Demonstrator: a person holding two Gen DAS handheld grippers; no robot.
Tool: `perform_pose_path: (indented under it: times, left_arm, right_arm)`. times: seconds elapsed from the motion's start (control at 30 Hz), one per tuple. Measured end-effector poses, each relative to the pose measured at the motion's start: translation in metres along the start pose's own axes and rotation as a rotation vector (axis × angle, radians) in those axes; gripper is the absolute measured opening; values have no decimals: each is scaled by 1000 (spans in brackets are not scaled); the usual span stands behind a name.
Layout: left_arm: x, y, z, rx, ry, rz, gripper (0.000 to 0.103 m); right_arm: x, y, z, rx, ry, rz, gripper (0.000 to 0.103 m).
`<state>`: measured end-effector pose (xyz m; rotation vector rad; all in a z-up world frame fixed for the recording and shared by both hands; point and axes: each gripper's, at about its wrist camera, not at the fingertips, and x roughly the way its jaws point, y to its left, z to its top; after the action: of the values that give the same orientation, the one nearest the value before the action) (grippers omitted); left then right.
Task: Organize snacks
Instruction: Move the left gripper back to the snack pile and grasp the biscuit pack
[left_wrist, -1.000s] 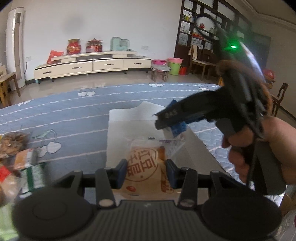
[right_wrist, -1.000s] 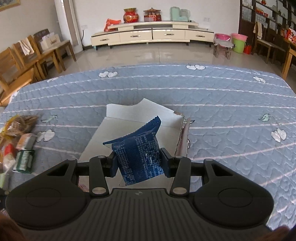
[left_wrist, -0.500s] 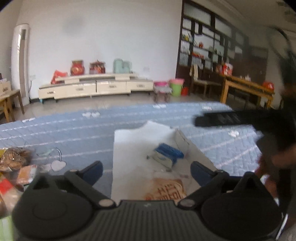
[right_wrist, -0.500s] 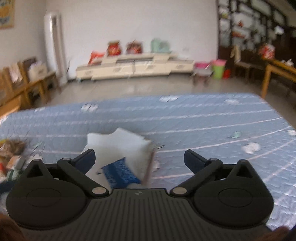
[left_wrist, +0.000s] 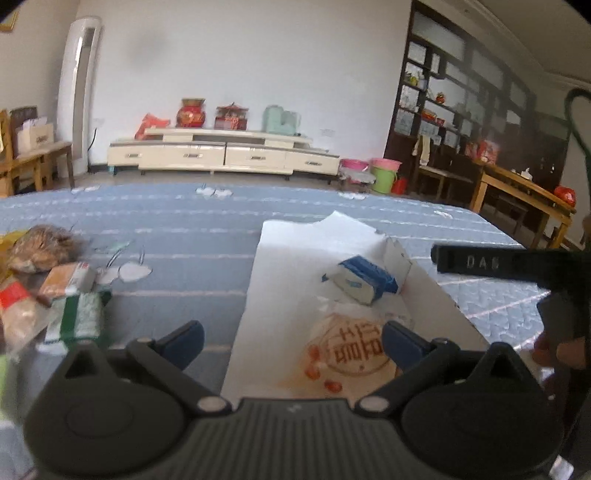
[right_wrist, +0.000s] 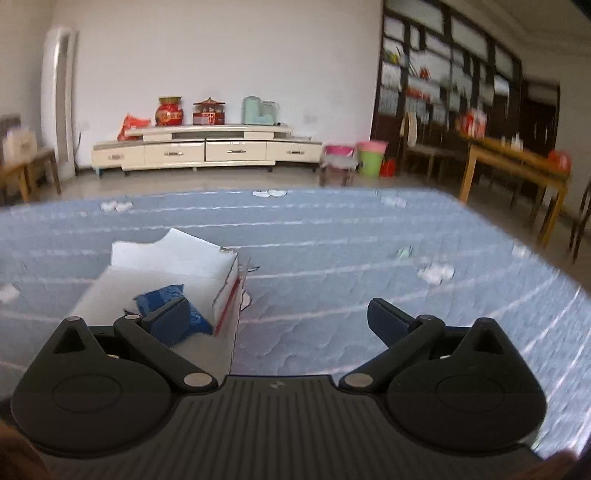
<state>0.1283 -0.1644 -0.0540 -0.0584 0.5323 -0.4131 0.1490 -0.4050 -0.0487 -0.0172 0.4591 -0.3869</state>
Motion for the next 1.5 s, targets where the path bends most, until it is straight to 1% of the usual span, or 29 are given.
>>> perform_pose_path:
  times: [0.1, 0.27, 0.37, 0.5, 0.63, 0.73, 0.83, 0.93, 1.03, 1.17, 1.37, 1.43, 1.47, 1.5]
  left_arm:
    - [-23, 7, 5, -16, -57, 43, 102]
    - [-56, 30, 13, 4, -47, 162, 102]
    - [-79, 51, 8, -1, -15, 224, 102]
    - [-111, 79, -1, -18, 5, 290, 102]
    - [-138, 107, -7, -63, 11, 348, 102]
    - [-152, 126, -10, -90, 8, 397, 102]
    - [-163, 142, -13, -114, 5, 438, 102]
    - [-160, 156, -14, -137, 10, 461, 102]
    - [-150, 162, -12, -127, 22, 475, 102]
    - [-130, 170, -12, -69, 63, 490, 102]
    - [-96, 177, -13, 4, 115, 503, 102]
    - [-84, 178, -12, 32, 134, 519, 102]
    - [-78, 179, -13, 42, 143, 523, 101]
    - [-75, 180, -13, 47, 147, 523, 95]
  right_arm:
    - [-13, 3, 4, -29, -41, 23, 103]
    - [-46, 21, 9, -80, -69, 99, 103]
    - [-65, 35, 7, -76, -44, 173, 103]
    - [-88, 57, -2, -79, 0, 258, 103]
    - [-108, 83, -10, -90, 21, 317, 103]
    - [-121, 94, -12, -68, 52, 381, 103]
    - [-128, 105, -10, -73, 63, 416, 103]
    - [-137, 116, -8, -85, 54, 434, 103]
    - [-143, 125, -9, -99, 50, 457, 103]
    - [-144, 134, -11, -134, 54, 460, 103]
    - [-136, 139, -13, -135, 77, 487, 103]
    - [-132, 142, -15, -136, 85, 492, 103]
    - [-130, 143, -16, -136, 90, 495, 103]
    - [-127, 146, -17, -138, 94, 498, 103]
